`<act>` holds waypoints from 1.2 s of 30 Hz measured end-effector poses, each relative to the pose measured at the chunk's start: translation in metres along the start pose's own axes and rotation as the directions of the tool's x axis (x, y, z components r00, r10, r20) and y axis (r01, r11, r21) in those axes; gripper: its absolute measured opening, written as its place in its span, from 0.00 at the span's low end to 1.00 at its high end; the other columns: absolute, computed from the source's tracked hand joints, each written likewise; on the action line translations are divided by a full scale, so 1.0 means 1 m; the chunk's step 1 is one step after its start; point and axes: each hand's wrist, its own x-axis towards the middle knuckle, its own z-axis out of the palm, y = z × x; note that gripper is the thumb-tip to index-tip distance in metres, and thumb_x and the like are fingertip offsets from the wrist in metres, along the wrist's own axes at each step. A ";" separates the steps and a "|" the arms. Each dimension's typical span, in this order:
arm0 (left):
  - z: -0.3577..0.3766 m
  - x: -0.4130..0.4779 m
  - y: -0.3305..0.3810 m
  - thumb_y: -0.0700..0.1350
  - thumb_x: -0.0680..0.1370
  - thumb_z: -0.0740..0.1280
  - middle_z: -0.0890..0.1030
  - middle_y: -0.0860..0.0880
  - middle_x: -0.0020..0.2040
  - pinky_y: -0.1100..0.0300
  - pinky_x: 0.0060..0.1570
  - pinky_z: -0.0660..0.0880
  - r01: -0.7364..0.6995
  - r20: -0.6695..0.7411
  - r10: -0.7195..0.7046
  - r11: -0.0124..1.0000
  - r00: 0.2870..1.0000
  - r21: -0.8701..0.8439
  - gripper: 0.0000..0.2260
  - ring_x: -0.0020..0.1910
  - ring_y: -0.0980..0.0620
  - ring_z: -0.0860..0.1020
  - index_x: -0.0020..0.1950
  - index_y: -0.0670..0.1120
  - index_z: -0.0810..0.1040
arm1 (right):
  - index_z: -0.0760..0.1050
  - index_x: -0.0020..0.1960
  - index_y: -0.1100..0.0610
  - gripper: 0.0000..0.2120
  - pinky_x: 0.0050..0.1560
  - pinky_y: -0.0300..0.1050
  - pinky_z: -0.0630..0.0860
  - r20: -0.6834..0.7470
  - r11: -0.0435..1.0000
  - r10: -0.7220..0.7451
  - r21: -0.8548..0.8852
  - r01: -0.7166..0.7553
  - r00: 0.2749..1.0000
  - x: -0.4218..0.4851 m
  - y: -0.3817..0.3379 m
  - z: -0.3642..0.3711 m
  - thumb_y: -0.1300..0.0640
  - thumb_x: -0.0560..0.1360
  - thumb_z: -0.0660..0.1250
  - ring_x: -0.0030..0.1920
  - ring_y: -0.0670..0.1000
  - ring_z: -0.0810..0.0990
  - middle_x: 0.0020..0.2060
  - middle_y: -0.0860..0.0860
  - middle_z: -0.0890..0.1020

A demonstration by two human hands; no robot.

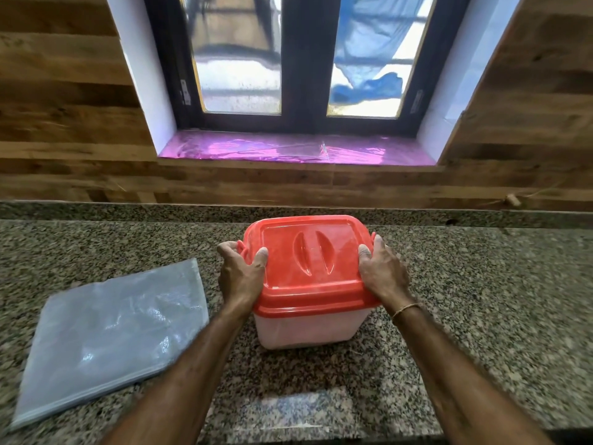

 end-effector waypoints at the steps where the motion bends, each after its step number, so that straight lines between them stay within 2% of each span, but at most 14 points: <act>1: 0.000 0.001 -0.001 0.58 0.82 0.67 0.78 0.44 0.62 0.58 0.36 0.75 0.019 0.028 -0.018 1.000 0.999 -0.015 0.26 0.42 0.48 0.79 0.72 0.47 0.61 | 0.55 0.83 0.57 0.31 0.60 0.53 0.74 0.018 1.000 -0.007 -0.013 0.007 1.000 -0.001 -0.002 0.000 0.42 0.85 0.51 0.67 0.62 0.77 0.74 0.60 0.72; 4: -0.002 0.003 -0.003 0.61 0.81 0.66 0.78 0.42 0.63 0.55 0.38 0.79 0.120 0.140 -0.105 0.987 0.985 -0.104 0.33 0.43 0.50 0.80 0.79 0.46 0.59 | 0.50 0.84 0.55 0.33 0.64 0.54 0.73 0.086 1.000 -0.006 -0.010 0.007 0.996 -0.001 0.000 -0.004 0.39 0.85 0.50 0.69 0.62 0.75 0.77 0.59 0.68; 6: -0.004 0.004 -0.006 0.63 0.79 0.68 0.81 0.41 0.60 0.51 0.40 0.83 0.220 0.205 -0.181 0.957 0.962 -0.188 0.35 0.44 0.47 0.83 0.77 0.42 0.65 | 0.53 0.83 0.52 0.35 0.66 0.57 0.76 0.167 0.995 0.023 0.094 -0.039 0.986 0.001 0.007 -0.010 0.35 0.83 0.53 0.67 0.62 0.78 0.74 0.58 0.72; 8: -0.006 0.006 -0.011 0.64 0.78 0.69 0.84 0.40 0.55 0.46 0.45 0.85 0.271 0.231 -0.220 0.937 0.948 -0.219 0.33 0.46 0.41 0.86 0.72 0.41 0.73 | 0.64 0.76 0.53 0.33 0.58 0.60 0.83 0.244 0.946 0.065 0.295 -0.138 0.968 0.002 0.012 -0.014 0.32 0.79 0.59 0.56 0.59 0.84 0.63 0.57 0.80; 9: -0.005 0.006 -0.012 0.65 0.78 0.69 0.86 0.40 0.52 0.48 0.43 0.85 0.267 0.224 -0.218 0.938 0.950 -0.221 0.31 0.45 0.42 0.86 0.69 0.41 0.76 | 0.69 0.71 0.54 0.32 0.53 0.59 0.85 0.259 0.913 0.082 0.368 -0.177 0.962 0.004 0.015 -0.014 0.31 0.78 0.62 0.51 0.57 0.86 0.57 0.55 0.83; 11: -0.002 0.006 -0.015 0.64 0.77 0.70 0.86 0.43 0.45 0.57 0.32 0.82 0.231 0.167 -0.197 0.949 0.966 -0.214 0.28 0.39 0.45 0.86 0.64 0.41 0.79 | 0.75 0.65 0.55 0.31 0.48 0.58 0.86 0.247 0.883 0.102 0.424 -0.202 0.964 0.004 0.017 -0.012 0.31 0.76 0.65 0.46 0.56 0.87 0.50 0.54 0.84; 14: 0.007 0.013 -0.015 0.65 0.75 0.72 0.86 0.43 0.43 0.52 0.37 0.84 0.216 0.097 -0.201 0.959 0.975 -0.182 0.27 0.38 0.43 0.86 0.56 0.41 0.82 | 0.77 0.61 0.55 0.30 0.43 0.55 0.87 0.190 0.870 0.113 0.455 -0.189 0.975 0.006 0.021 -0.007 0.31 0.74 0.67 0.43 0.53 0.87 0.46 0.52 0.85; 17: 0.025 0.038 -0.003 0.65 0.74 0.74 0.87 0.42 0.41 0.47 0.42 0.85 0.219 0.124 -0.198 0.958 0.972 -0.183 0.26 0.40 0.40 0.86 0.48 0.41 0.84 | 0.78 0.60 0.54 0.28 0.47 0.55 0.85 0.150 0.869 0.125 0.460 -0.181 0.981 0.032 0.026 -0.010 0.31 0.74 0.69 0.45 0.54 0.86 0.47 0.51 0.85; 20: 0.055 0.070 0.026 0.66 0.72 0.75 0.86 0.44 0.39 0.57 0.35 0.80 0.187 0.119 -0.170 0.970 0.978 -0.153 0.25 0.40 0.41 0.86 0.43 0.42 0.84 | 0.79 0.59 0.55 0.26 0.49 0.52 0.83 0.136 0.854 0.131 0.488 -0.182 0.982 0.080 0.031 -0.020 0.34 0.74 0.70 0.47 0.55 0.85 0.48 0.52 0.85; 23: 0.094 0.100 0.056 0.66 0.72 0.75 0.87 0.43 0.40 0.58 0.33 0.78 0.172 0.145 -0.154 0.977 0.977 -0.127 0.26 0.37 0.45 0.85 0.45 0.41 0.84 | 0.80 0.59 0.57 0.26 0.49 0.48 0.79 0.109 0.846 0.145 0.501 -0.181 0.983 0.131 0.040 -0.027 0.36 0.75 0.71 0.50 0.57 0.84 0.50 0.55 0.86; 27: 0.141 0.136 0.086 0.64 0.72 0.76 0.87 0.42 0.42 0.53 0.42 0.82 0.163 0.138 -0.150 0.983 0.979 -0.088 0.25 0.43 0.43 0.86 0.47 0.40 0.85 | 0.78 0.62 0.59 0.27 0.53 0.51 0.80 0.085 0.822 0.154 0.542 -0.175 0.984 0.192 0.049 -0.029 0.38 0.74 0.72 0.52 0.58 0.84 0.53 0.56 0.85; 29: 0.159 0.152 0.095 0.66 0.72 0.75 0.86 0.42 0.42 0.56 0.39 0.80 0.147 0.135 -0.138 0.987 0.981 -0.057 0.27 0.43 0.42 0.86 0.48 0.41 0.85 | 0.77 0.62 0.60 0.28 0.56 0.54 0.81 0.082 0.820 0.156 0.545 -0.175 0.984 0.218 0.052 -0.027 0.39 0.75 0.73 0.54 0.60 0.84 0.54 0.57 0.85; 34: 0.193 0.178 0.107 0.68 0.71 0.74 0.87 0.43 0.45 0.49 0.47 0.84 0.157 0.118 -0.153 0.987 0.981 -0.032 0.28 0.44 0.42 0.85 0.50 0.42 0.84 | 0.77 0.63 0.58 0.28 0.44 0.44 0.72 0.057 0.832 0.170 0.527 -0.174 0.984 0.258 0.064 -0.018 0.37 0.75 0.71 0.47 0.56 0.80 0.54 0.57 0.85; 36: 0.196 0.187 0.106 0.70 0.70 0.74 0.87 0.44 0.45 0.51 0.46 0.83 0.166 0.105 -0.163 0.986 0.981 -0.027 0.29 0.44 0.43 0.85 0.50 0.43 0.84 | 0.77 0.65 0.57 0.29 0.43 0.44 0.69 0.043 0.839 0.177 0.516 -0.174 0.983 0.266 0.064 -0.012 0.36 0.75 0.70 0.45 0.54 0.77 0.54 0.56 0.85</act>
